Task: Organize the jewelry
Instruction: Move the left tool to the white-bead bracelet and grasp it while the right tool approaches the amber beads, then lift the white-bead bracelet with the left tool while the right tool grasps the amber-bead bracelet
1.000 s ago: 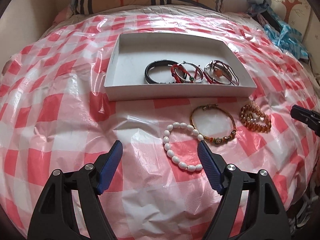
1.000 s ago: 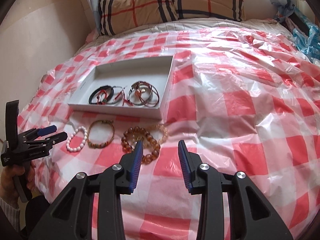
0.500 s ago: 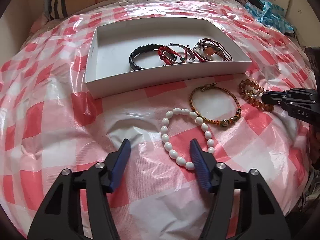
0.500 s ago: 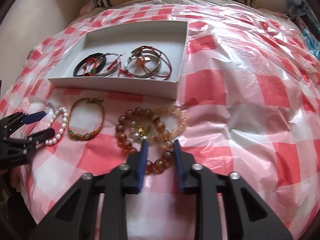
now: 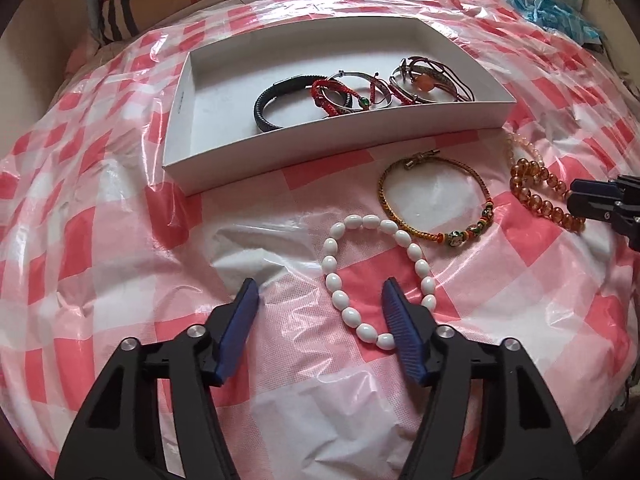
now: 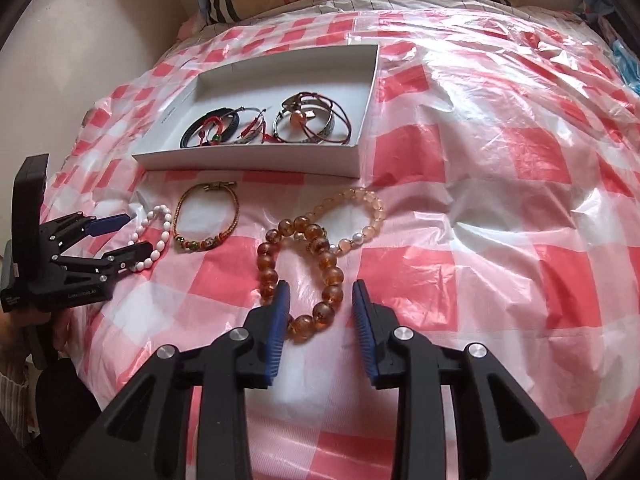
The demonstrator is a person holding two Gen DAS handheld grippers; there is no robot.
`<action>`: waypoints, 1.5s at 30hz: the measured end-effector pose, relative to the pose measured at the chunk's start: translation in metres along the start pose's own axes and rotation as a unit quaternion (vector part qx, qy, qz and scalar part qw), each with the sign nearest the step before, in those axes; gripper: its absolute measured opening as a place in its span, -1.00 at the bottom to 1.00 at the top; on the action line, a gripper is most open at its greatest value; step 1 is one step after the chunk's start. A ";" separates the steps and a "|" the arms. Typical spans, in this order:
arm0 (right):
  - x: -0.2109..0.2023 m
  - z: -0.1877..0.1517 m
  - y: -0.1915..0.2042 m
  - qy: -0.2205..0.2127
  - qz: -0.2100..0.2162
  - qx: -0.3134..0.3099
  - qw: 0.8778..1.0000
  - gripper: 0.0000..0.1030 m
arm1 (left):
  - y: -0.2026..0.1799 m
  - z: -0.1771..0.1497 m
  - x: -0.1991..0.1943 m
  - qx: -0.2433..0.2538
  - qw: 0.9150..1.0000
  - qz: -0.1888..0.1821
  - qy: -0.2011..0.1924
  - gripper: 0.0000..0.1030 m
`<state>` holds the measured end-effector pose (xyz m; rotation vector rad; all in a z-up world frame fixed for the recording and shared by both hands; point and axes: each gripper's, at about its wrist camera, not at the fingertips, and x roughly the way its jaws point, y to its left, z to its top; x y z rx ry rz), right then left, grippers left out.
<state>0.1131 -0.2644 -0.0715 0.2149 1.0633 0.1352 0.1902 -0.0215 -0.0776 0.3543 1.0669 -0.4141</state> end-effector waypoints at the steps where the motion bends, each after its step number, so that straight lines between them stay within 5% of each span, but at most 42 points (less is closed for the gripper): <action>1: 0.001 -0.001 0.000 0.000 0.001 0.000 1.000 -0.40 | 0.000 0.001 -0.001 -0.001 1.000 0.009 0.006 -0.29; 3: 0.001 -0.003 -0.001 -0.001 0.003 0.002 1.000 -0.68 | 0.001 0.003 -0.004 -0.001 1.000 0.024 0.014 -0.55; 7: -0.007 -0.006 0.001 -0.010 -0.014 -0.012 1.000 -0.78 | -0.004 0.003 -0.009 0.007 0.999 0.043 0.024 -0.72; 10: -0.019 -0.008 0.006 -0.028 -0.057 -0.048 0.997 -0.78 | -0.013 0.003 -0.010 0.018 0.997 0.062 0.029 -0.73; 16: -0.032 -0.010 -0.002 -0.046 -0.069 -0.071 0.994 -0.78 | -0.021 0.006 0.001 0.028 0.995 0.083 0.038 -0.73; 23: -0.050 -0.013 -0.020 -0.062 -0.055 -0.065 0.994 -0.78 | -0.007 0.007 -0.006 -0.031 0.999 0.043 0.007 -0.73; 27: -0.054 -0.013 -0.029 -0.064 -0.043 -0.055 0.995 -0.78 | -0.001 0.009 -0.013 -0.052 0.998 0.025 -0.011 -0.67; 33: -0.040 -0.013 -0.037 -0.051 -0.021 -0.032 0.998 -0.78 | -0.012 0.009 0.000 -0.008 0.999 0.046 -0.002 -0.22; 37: -0.030 -0.015 -0.035 -0.040 -0.023 -0.025 0.999 -0.77 | -0.012 0.009 0.005 -0.007 0.999 0.042 -0.009 -0.22; 39: -0.025 -0.015 -0.034 -0.036 -0.032 -0.024 0.999 -0.57 | -0.012 0.010 0.006 -0.005 0.999 0.034 -0.009 -0.43; 40: -0.022 -0.015 -0.033 -0.033 -0.037 -0.025 0.998 -0.51 | -0.014 0.010 0.006 0.003 0.999 0.039 -0.007 -0.76; 41: -0.019 -0.015 -0.034 -0.031 -0.041 -0.025 0.998 -0.48 | -0.016 0.010 0.006 0.011 0.999 0.033 -0.003 -0.87; 44: -0.010 -0.017 -0.037 -0.023 -0.030 -0.014 0.999 -0.51 | -0.019 0.010 0.000 0.010 1.000 0.013 -0.007 -0.87; 45: -0.010 -0.017 -0.040 -0.020 -0.017 -0.004 1.000 -0.66 | -0.019 0.009 -0.005 0.000 1.000 -0.006 -0.012 -0.87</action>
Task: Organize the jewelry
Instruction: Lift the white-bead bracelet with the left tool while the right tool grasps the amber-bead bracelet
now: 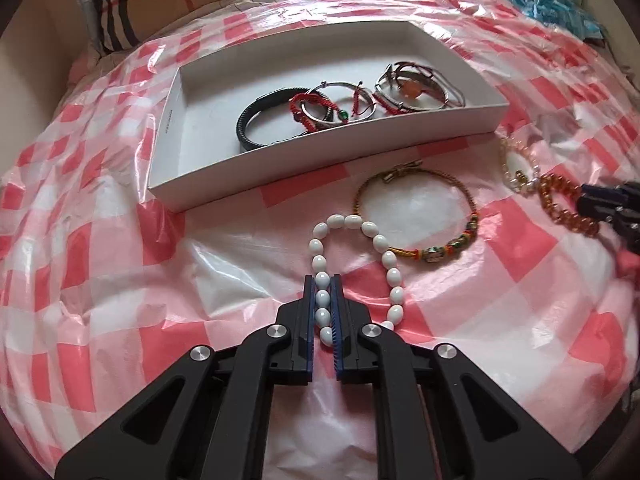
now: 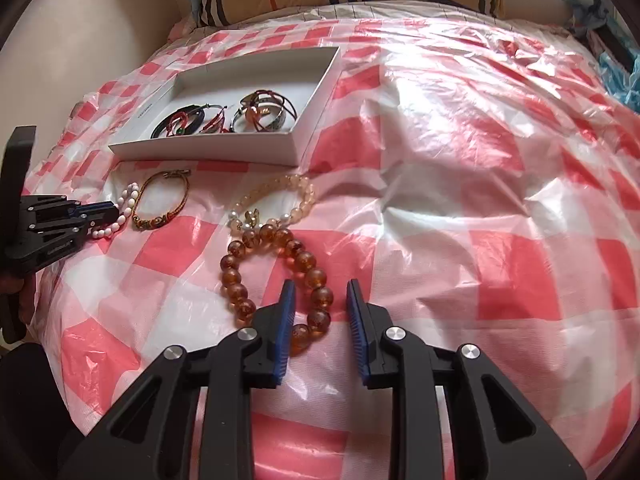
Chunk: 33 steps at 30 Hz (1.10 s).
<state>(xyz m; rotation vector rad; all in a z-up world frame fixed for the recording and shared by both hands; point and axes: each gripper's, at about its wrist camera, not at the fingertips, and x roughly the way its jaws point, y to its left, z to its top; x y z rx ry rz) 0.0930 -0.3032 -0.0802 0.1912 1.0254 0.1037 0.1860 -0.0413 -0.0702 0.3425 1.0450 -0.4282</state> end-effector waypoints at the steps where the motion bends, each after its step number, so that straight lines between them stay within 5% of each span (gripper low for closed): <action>1: -0.002 0.000 -0.002 0.000 0.012 0.011 1.000 -0.72 | 0.001 0.000 -0.008 -0.012 1.000 -0.019 -0.011 -0.87; 14: -0.061 0.014 0.005 -0.077 0.150 0.082 0.982 -0.76 | 0.011 -0.005 -0.066 -0.081 0.987 -0.100 -0.101 -0.87; 33: -0.062 0.078 0.053 -0.124 0.163 0.042 0.978 -0.76 | 0.008 0.030 -0.067 -0.089 0.979 -0.118 -0.142 -0.87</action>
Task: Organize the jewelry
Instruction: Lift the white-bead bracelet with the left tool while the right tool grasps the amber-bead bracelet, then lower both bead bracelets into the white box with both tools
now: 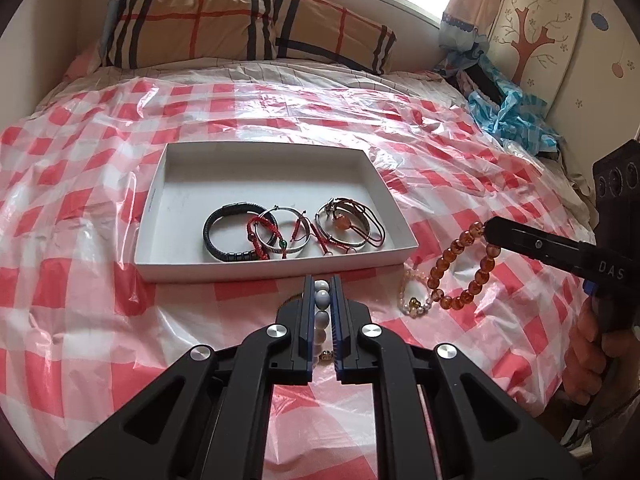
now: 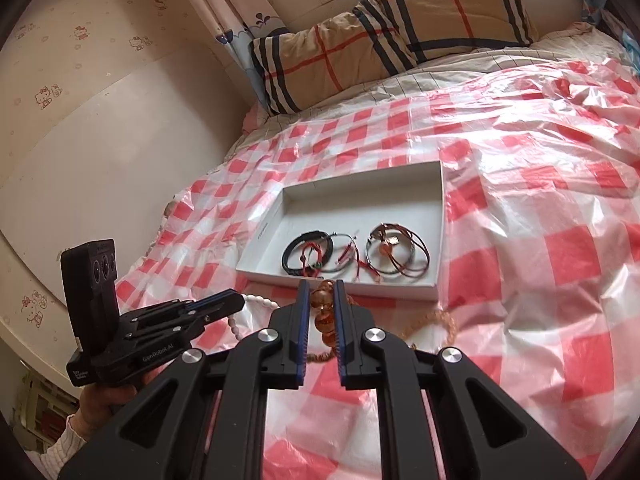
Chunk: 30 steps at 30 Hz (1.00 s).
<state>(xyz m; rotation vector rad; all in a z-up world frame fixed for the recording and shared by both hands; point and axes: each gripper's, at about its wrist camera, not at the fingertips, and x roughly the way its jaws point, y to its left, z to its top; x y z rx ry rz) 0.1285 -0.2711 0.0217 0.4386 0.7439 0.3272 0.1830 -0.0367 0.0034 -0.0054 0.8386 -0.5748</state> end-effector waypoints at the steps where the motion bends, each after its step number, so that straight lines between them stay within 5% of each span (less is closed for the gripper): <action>1: 0.002 0.003 0.001 -0.002 0.001 -0.001 1.000 -0.76 | 0.000 0.003 0.001 0.001 1.000 -0.001 -0.001 -0.87; 30: 0.053 0.039 -0.010 -0.024 0.001 0.013 1.000 -0.76 | -0.008 0.041 0.044 0.030 0.998 0.033 -0.034 -0.87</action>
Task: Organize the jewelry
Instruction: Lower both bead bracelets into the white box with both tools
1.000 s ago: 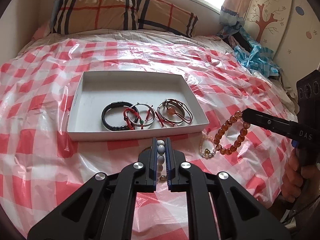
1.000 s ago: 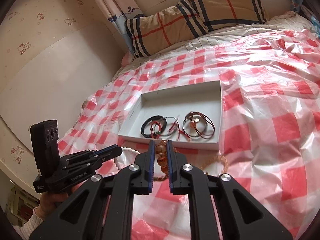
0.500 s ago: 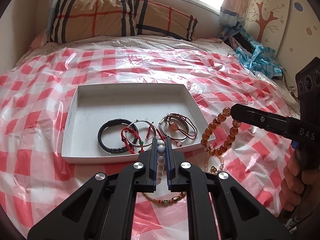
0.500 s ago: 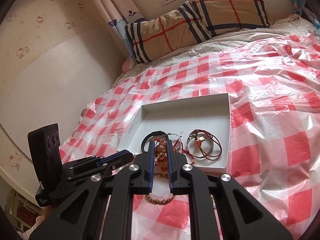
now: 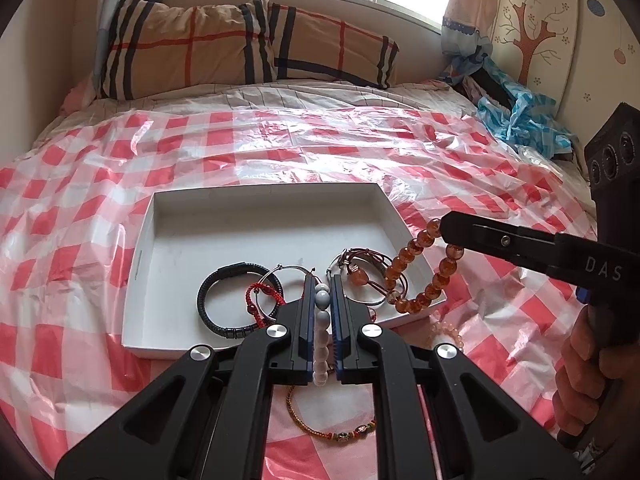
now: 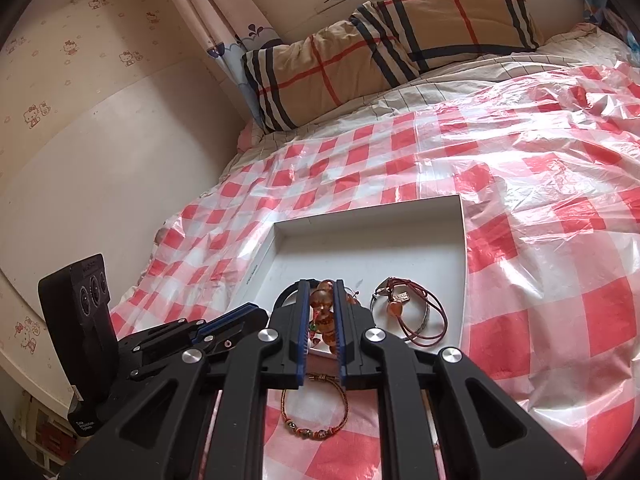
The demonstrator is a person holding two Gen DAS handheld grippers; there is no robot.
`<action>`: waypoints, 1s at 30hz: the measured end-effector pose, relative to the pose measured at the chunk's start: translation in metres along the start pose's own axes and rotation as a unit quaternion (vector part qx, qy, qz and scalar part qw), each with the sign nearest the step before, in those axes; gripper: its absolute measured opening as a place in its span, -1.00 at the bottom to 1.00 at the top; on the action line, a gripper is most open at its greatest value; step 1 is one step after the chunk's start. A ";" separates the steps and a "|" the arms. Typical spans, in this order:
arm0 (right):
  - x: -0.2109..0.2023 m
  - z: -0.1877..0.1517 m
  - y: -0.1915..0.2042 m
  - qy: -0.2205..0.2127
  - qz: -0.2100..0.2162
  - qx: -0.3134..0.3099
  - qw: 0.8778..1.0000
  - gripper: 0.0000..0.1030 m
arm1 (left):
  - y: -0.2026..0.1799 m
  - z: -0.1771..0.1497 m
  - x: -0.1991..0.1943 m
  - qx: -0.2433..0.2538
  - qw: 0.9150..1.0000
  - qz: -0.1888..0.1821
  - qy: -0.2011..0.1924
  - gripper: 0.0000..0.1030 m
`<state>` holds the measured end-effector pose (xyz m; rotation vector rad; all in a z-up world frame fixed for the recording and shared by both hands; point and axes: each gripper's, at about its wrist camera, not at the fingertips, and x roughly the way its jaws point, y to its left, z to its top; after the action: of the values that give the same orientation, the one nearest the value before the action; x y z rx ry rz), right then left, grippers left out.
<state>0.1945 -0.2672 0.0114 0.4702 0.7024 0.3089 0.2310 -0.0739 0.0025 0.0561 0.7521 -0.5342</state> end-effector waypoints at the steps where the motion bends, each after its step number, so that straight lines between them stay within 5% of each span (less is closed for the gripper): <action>1: 0.001 0.000 0.000 0.000 0.000 0.000 1.000 -0.76 | 0.001 0.001 0.001 -0.001 1.000 -0.001 0.000 -0.87; 30: 0.051 0.005 -0.012 0.008 -0.021 0.009 1.000 -0.76 | 0.023 0.005 0.049 -0.015 0.999 0.027 0.012 -0.86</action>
<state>0.2358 -0.2573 -0.0192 0.4695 0.7297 0.2681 0.2748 -0.0773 -0.0297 0.0554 0.7797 -0.4718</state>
